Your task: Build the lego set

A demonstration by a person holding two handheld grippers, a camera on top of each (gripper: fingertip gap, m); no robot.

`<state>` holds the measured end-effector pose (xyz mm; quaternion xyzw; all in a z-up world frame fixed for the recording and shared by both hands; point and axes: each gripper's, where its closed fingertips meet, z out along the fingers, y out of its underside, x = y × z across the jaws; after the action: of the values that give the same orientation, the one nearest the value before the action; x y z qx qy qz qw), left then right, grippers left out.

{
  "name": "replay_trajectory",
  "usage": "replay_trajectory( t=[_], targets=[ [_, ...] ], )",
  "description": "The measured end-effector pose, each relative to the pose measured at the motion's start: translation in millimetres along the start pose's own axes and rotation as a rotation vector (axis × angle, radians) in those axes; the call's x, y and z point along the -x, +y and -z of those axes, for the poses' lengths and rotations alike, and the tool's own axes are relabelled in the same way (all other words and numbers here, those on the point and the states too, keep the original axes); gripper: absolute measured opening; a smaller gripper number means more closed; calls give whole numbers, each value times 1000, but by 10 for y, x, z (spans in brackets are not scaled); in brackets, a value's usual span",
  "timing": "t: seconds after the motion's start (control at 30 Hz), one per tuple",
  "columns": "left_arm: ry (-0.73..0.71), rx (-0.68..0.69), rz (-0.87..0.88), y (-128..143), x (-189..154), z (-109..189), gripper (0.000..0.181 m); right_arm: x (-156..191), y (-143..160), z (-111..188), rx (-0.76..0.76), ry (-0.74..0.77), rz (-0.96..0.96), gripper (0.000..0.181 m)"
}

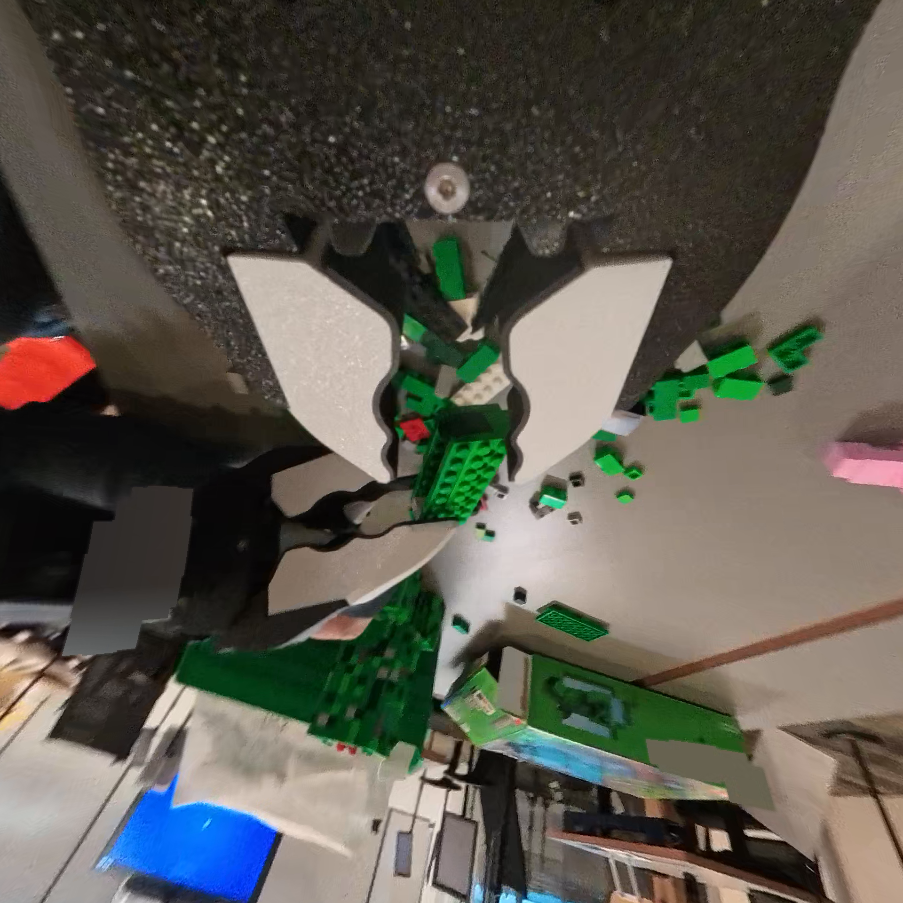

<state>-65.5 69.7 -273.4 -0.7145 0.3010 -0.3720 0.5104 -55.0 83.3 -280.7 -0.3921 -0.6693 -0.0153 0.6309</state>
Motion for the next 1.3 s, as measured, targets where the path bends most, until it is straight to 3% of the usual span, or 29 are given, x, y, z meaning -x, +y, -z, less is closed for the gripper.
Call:
replay_trajectory(
  t=[0.13,0.23,0.37,0.47,0.8,1.13,1.3],
  targets=[
    [64,-23,87,-23,-23,27,44,-8,-28,19,-25,20,46,20],
    [-10,22,116,47,106,27,77,-88,-43,44,-37,62,33,20],
    [114,-41,144,-30,-69,-10,55,-81,-91,51,-71,49,-16,20],
    [123,-40,145,-9,-72,-21,36,-64,-140,48,-91,40,-47,20],
    [51,100,186,193,30,-66,35,28,-34,138,-82,-229,-353,21],
    [59,162,183,290,-32,-143,34,169,64,52,39,-235,-230,18],
    [56,131,173,228,-8,-77,33,151,-17,15,35,-168,-158,5]
  ],
)
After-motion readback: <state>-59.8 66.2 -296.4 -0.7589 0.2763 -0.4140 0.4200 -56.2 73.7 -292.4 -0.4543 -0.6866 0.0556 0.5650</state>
